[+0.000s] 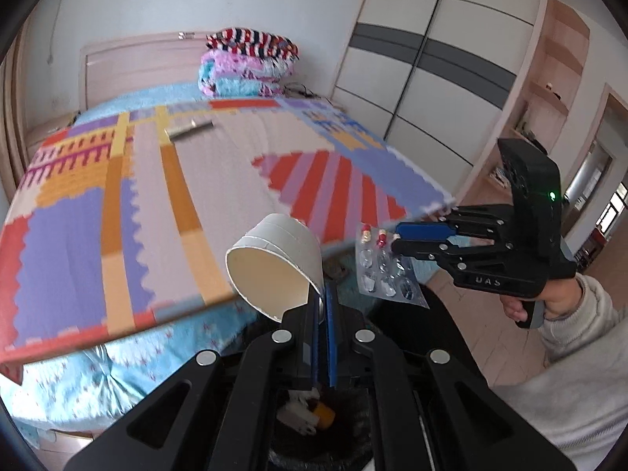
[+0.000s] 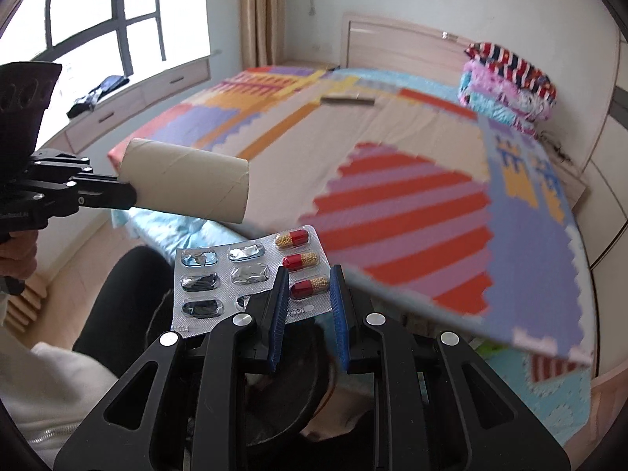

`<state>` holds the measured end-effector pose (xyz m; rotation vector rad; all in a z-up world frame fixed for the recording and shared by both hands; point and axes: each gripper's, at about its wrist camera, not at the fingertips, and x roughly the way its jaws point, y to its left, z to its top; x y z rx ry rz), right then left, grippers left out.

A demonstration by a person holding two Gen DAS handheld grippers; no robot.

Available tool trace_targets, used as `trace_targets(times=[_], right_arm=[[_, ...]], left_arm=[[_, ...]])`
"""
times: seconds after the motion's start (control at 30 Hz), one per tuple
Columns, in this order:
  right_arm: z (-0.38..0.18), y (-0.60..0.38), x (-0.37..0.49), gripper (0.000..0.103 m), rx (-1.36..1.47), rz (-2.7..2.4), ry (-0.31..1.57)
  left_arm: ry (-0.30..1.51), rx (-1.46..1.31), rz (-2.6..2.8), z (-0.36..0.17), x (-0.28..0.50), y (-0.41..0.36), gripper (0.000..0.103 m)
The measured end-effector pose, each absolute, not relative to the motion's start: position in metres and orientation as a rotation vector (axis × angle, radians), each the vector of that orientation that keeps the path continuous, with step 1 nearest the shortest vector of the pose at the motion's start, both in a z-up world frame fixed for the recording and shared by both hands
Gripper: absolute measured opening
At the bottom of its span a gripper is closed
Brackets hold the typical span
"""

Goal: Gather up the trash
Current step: 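Carry the tube and blister pack with both tools over the trash bin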

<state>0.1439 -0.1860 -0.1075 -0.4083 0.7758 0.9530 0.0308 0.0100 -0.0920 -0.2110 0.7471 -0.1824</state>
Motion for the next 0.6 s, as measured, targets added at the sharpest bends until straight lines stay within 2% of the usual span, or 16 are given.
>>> trace_targets(times=[0.3,0.6], right_arm=[[-0.139,-0.190,0.124,0.022,-0.410,0.970,0.858],[-0.185,-0.185,0.118,0.022,-0.457,0.961,0.962]], left_arm=[[0.825,-0.230,-0.244,-0.121,0.007,-0.005,0.003],[0.985,-0.262,-0.227,-0.180,0.019,-0.012,0.003]])
